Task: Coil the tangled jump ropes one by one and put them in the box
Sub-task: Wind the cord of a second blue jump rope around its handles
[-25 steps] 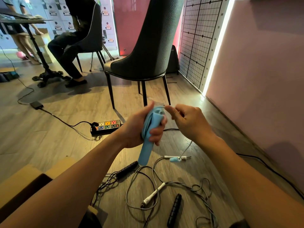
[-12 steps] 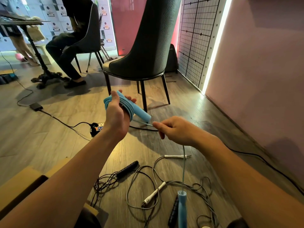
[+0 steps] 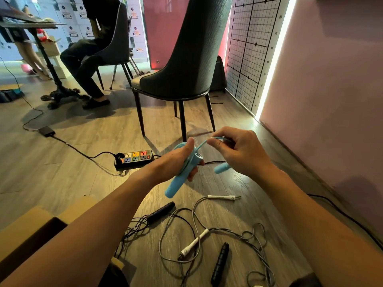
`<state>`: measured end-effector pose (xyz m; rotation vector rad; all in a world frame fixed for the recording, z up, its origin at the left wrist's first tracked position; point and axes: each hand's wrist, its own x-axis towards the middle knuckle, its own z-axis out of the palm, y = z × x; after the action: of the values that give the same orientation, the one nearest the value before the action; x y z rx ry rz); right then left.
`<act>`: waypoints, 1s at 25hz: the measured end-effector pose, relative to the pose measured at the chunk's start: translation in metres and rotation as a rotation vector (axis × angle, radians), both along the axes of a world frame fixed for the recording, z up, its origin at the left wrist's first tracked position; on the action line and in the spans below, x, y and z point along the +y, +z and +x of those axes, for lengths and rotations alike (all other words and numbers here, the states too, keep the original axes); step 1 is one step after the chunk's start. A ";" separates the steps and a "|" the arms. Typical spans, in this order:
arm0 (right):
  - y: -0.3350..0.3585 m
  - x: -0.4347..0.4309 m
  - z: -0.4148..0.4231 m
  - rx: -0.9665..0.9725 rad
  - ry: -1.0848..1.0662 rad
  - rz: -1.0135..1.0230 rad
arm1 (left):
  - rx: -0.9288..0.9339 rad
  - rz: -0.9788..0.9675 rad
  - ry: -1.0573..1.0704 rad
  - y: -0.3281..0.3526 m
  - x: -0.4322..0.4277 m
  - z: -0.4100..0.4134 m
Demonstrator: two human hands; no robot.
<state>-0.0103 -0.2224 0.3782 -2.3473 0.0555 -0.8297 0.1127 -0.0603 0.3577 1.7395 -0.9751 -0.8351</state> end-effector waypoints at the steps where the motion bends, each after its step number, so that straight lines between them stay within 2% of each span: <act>1: -0.002 -0.002 0.000 -0.006 -0.036 0.011 | 0.046 -0.005 -0.050 0.004 -0.001 -0.003; 4: -0.004 -0.005 0.003 0.034 -0.114 0.062 | 0.228 -0.083 -0.180 0.010 -0.001 -0.005; 7: -0.006 0.003 0.008 0.154 -0.131 0.049 | 0.551 -0.274 -0.209 0.015 0.002 -0.004; 10: -0.013 0.007 0.011 0.386 -0.078 0.108 | 0.940 -0.691 -0.136 0.025 0.005 -0.001; 13: -0.019 0.006 0.010 0.620 0.037 0.235 | 1.032 -1.067 0.115 0.029 0.009 0.014; 15: -0.020 0.010 0.010 0.724 0.133 0.284 | 0.977 -1.107 0.306 0.025 0.011 0.022; 19: -0.014 0.023 0.009 0.725 0.243 0.279 | 0.745 -0.899 0.646 0.019 0.004 0.023; 21: -0.009 0.024 0.008 0.692 0.288 0.268 | 0.510 -0.812 0.691 0.017 0.002 0.023; 25: -0.004 0.017 0.006 0.650 0.279 0.199 | 0.050 -0.576 0.625 0.011 0.004 0.020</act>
<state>-0.0047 -0.2052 0.3745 -2.2680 0.0755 0.0867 0.1327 -0.0563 0.3682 1.3768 -0.5063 -0.1619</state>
